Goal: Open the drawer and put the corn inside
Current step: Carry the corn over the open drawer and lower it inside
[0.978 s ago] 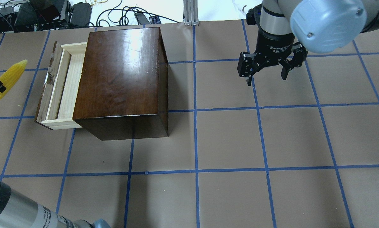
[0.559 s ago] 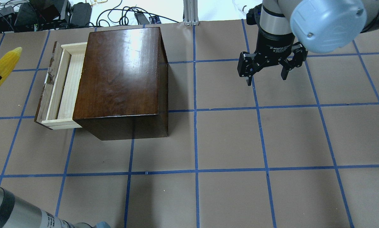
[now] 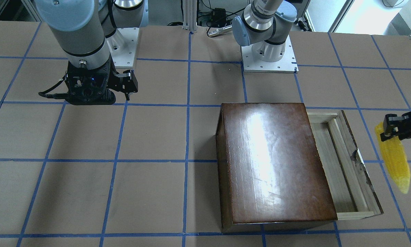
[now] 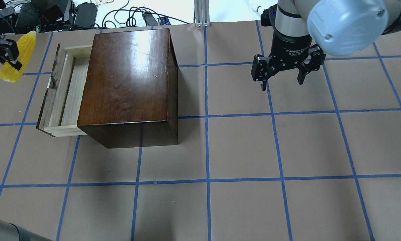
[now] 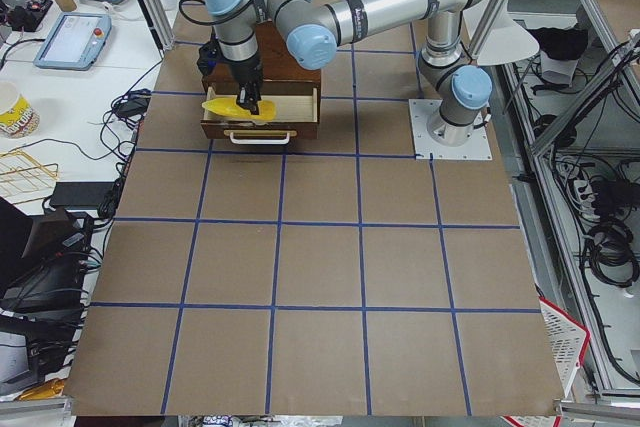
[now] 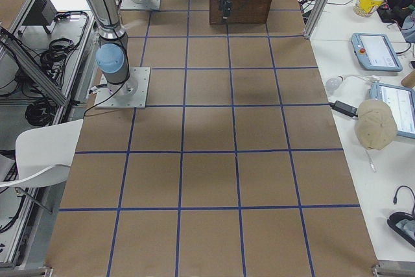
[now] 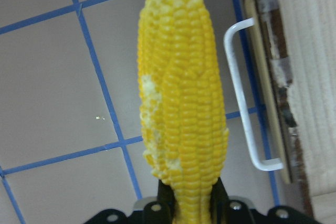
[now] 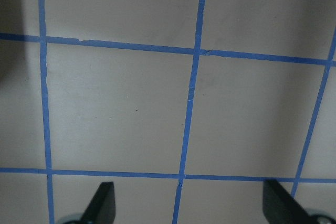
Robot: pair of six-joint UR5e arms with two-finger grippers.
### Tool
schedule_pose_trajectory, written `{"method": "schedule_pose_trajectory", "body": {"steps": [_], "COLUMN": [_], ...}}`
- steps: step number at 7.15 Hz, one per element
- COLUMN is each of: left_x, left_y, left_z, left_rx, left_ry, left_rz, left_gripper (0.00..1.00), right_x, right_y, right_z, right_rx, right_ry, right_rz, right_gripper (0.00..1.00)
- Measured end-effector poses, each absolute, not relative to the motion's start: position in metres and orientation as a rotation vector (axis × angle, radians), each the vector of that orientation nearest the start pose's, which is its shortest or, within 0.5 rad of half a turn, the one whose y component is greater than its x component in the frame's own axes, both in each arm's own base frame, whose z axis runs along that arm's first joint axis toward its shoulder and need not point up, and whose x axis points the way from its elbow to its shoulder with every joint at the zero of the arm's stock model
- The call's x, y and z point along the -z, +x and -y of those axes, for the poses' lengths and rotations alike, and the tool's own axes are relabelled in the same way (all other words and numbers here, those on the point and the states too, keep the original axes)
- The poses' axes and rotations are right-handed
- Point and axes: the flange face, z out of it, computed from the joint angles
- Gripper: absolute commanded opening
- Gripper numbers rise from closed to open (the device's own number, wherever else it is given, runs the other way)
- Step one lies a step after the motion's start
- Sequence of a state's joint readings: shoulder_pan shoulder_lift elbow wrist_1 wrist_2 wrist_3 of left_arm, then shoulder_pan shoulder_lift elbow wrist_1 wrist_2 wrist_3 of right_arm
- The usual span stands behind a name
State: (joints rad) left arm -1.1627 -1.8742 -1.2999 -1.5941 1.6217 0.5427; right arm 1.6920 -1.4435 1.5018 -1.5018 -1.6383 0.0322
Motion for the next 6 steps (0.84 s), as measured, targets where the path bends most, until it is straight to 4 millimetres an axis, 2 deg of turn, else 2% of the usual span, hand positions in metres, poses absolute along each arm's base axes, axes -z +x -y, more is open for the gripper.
{"method": "schedule_pose_trajectory", "body": {"steps": [1, 2, 6], "left_x": [-0.439, -0.425, -0.378], "left_y": [0.109, 0.100, 0.091], "left_z": [0.614, 0.615, 0.622], "left_rx": [-0.136, -0.162, -0.236], "left_ry": [0.189, 0.165, 0.087], "left_rz": [-3.138, -3.162, -3.269], "left_gripper": [0.00, 0.00, 0.00], "right_x": [-0.450, -0.450, -0.450], "right_y": [0.190, 0.190, 0.190], "right_z": [0.513, 0.513, 0.513], "right_rx": [-0.196, -0.196, -0.196], "right_ry": [-0.150, -0.150, -0.150], "right_rz": [-3.209, -3.209, -3.209], "right_gripper": [1.00, 1.00, 1.00]}}
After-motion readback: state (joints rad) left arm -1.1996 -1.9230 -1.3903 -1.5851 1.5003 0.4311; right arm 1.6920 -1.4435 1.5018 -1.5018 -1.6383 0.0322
